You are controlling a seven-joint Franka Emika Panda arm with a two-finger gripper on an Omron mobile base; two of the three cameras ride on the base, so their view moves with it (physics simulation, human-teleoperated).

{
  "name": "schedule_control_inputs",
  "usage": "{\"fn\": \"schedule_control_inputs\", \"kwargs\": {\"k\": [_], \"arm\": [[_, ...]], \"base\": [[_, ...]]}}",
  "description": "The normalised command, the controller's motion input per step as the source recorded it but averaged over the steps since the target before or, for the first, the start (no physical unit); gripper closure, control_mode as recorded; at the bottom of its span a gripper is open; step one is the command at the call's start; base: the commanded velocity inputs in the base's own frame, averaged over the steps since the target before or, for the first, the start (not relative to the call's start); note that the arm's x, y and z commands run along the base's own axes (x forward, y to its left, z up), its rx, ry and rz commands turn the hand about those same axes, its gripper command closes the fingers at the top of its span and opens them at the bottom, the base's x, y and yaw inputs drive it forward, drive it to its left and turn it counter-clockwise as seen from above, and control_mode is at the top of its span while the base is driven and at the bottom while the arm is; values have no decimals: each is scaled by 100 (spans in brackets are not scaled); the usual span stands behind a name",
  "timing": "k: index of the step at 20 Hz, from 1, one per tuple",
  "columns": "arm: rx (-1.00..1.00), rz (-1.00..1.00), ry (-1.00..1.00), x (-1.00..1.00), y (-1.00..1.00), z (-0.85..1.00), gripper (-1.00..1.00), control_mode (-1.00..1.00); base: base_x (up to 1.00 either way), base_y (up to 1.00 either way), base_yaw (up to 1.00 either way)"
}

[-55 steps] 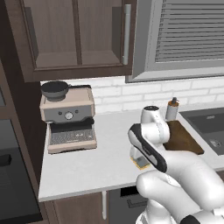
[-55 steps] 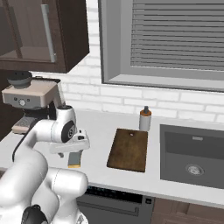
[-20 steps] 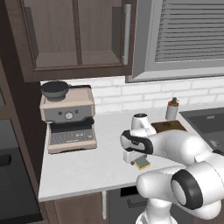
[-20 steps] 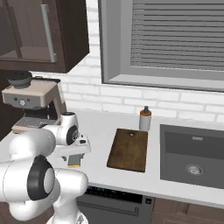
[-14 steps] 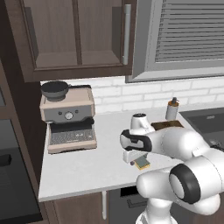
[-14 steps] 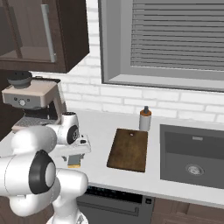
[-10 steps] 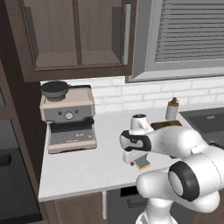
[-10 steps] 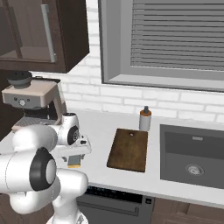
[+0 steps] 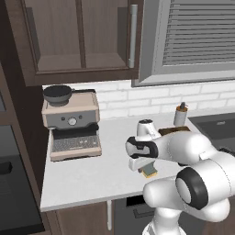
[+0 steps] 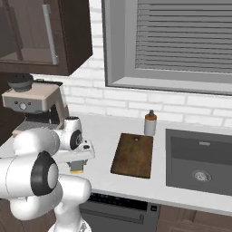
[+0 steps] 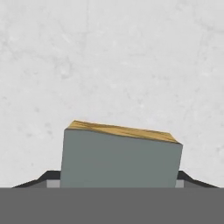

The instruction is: Pick up the sponge from the counter and clean the cutting board by briefly scrubbing or pressing down on the cutting board. Once finished, release the sponge.

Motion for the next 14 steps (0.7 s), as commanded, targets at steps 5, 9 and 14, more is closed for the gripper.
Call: {"fn": "schedule_control_inputs", "kwargs": {"k": [5,9,14], "arm": [[1,-3,-1,-1,-18,23,100,-100],[0,0,-21,0,-60,39,100,-100],[5,0,-3,1,-94,32,100,-100]], "base": [[0,0,0],[0,0,0],[0,0,0]]}}
